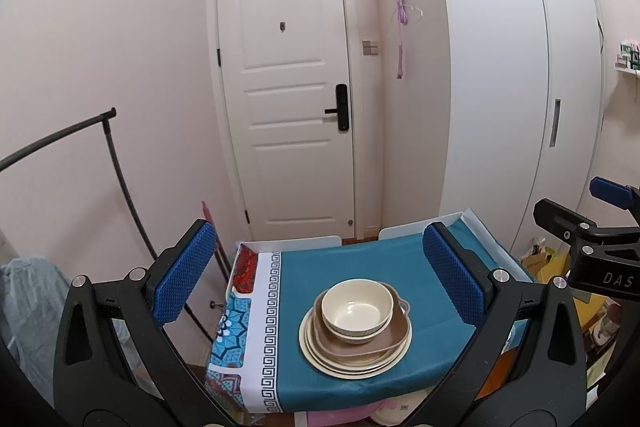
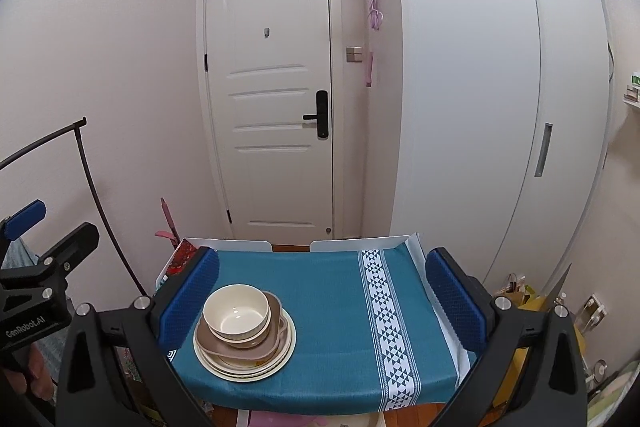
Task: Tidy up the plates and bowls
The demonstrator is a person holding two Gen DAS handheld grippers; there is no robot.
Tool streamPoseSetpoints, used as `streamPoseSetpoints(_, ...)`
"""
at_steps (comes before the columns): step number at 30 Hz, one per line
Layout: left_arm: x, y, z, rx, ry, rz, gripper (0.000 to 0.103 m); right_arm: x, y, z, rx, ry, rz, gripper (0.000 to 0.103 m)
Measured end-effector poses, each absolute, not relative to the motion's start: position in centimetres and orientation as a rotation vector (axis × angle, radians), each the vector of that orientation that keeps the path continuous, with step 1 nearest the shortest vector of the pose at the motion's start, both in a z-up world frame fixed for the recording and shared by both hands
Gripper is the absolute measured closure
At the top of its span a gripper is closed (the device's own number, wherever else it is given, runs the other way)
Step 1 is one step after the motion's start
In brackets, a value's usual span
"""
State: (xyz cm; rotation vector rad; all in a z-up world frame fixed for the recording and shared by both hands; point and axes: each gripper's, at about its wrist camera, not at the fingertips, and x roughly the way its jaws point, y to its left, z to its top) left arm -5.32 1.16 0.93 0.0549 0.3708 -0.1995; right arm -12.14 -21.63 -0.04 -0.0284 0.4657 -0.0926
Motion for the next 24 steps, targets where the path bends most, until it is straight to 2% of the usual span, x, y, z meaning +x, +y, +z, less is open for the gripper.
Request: streamPoseSetpoints(24,-4.1,2.4,0.8,0.067,0.367,-0.198,0.0,-10.9,-21.5,-0.5,-0.026,0.481,-0.09,0.0)
